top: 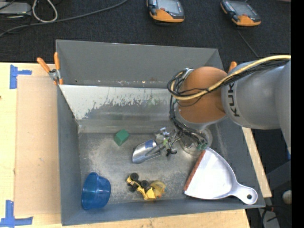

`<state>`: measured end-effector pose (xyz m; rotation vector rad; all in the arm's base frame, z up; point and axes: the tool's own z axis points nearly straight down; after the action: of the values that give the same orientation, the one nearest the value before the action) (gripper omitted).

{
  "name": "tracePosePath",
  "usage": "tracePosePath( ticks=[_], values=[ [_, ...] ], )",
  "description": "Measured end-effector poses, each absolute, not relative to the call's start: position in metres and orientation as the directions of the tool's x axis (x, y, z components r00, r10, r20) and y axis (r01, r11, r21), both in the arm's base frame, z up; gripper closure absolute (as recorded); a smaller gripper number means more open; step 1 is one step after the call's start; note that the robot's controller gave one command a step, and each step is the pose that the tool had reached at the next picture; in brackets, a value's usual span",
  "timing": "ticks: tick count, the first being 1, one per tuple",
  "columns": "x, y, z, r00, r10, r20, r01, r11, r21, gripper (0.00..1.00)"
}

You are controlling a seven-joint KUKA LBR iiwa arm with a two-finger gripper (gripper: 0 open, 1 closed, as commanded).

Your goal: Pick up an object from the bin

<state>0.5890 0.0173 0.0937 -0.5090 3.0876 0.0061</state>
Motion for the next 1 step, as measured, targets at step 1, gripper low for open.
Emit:
tracePosePath(
  ticks=[1],
  values=[
    [0.589, 0.017, 0.0936, -0.947, -0.32, -0.013, -0.32, 0.947, 0.002, 1.0]
  ],
)
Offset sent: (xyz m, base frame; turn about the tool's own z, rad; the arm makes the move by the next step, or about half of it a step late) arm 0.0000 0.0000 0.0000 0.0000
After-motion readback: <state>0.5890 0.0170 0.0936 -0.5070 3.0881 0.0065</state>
